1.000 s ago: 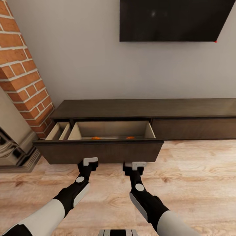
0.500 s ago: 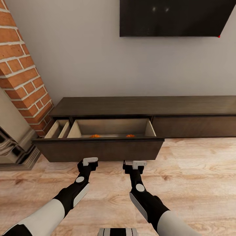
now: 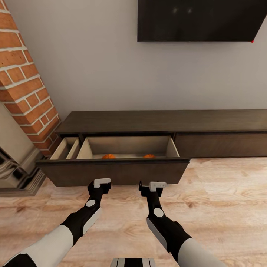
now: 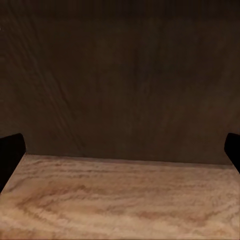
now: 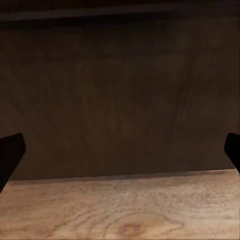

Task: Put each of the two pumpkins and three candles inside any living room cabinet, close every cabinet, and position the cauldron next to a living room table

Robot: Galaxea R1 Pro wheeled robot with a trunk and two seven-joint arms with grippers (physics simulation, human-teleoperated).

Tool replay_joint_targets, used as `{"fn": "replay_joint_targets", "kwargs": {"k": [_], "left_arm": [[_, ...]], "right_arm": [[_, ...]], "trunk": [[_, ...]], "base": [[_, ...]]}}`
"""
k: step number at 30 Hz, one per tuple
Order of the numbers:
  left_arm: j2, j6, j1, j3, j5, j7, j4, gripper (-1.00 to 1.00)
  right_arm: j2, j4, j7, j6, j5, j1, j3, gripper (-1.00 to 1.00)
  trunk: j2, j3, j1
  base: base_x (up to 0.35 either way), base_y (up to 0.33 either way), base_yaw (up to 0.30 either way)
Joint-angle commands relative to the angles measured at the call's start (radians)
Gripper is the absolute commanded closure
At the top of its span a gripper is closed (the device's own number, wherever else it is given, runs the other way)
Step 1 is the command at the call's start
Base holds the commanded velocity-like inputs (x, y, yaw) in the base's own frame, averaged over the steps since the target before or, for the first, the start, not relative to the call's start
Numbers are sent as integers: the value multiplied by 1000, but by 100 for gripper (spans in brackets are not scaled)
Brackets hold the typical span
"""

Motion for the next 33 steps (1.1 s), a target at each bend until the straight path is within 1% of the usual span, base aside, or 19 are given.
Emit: {"fn": "replay_joint_targets", "kwargs": {"k": [1, 11, 21, 33], "left_arm": [[1, -5, -1, -9, 9, 7, 0, -100], [0, -4, -1, -8, 9, 7, 0, -100], [0, -4, -1, -8, 9, 7, 0, -100], [0, -4, -1, -8, 9, 7, -1, -100]], "right_arm": [[0, 1, -5, -7, -11, -1, 6, -100], [0, 1, -5, -7, -10, -1, 7, -100], [-2, 1, -5, -7, -10, -1, 7, -100], [-2, 1, -5, -7, -10, -1, 8, -100]], "trunk": [[0, -1, 0], [0, -1, 0], [0, -1, 0], [0, -1, 0]], "base": [[106, 58, 0], [171, 29, 0], [244, -41, 0], [233, 0, 0]]}}
